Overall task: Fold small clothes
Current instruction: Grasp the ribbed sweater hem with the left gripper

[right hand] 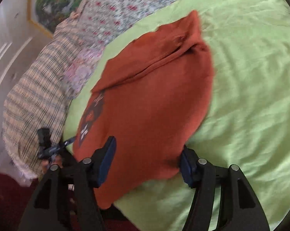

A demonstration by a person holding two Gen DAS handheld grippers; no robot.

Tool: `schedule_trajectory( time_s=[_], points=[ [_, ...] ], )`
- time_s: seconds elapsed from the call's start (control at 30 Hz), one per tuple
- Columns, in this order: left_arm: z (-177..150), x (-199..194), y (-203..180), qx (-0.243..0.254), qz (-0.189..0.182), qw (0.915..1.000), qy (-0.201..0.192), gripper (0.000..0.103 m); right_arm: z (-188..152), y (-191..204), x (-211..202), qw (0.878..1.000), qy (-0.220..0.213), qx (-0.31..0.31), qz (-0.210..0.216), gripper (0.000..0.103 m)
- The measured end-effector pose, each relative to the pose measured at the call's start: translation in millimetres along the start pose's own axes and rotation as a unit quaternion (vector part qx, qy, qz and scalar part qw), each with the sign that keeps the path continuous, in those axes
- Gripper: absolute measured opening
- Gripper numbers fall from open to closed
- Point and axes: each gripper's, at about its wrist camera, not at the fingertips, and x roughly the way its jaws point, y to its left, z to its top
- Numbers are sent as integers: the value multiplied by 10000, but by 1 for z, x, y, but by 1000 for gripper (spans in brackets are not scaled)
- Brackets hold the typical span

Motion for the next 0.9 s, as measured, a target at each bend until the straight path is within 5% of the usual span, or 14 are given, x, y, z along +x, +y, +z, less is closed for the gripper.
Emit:
schedule_trajectory(
  time_s=[0.2,0.33,0.47,0.7,0.73,0.9],
  points=[
    [-14,-4,-5,341,-177,9991,150,57,-37,44,10,9875,642,-776,1214,63],
    [-20,-4,2,312,-422,9984,228,57,-59,64,7,9781,779,-1113,1579,63],
    [-19,-5,4,279,-496,9981,238,57,-58,49,7,9891,556,-789,1115,63],
    [-22,-5,1,561,-317,9975,292,50,-36,5,-39,9976,-584,114,355,61],
    [-21,-8,4,511,-112,9983,263,38,-33,0,-44,9972,-667,231,231,61],
    [-25,-12,17,315,-160,9985,420,37,-24,-7,-45,9969,-660,408,-126,61]
  ],
)
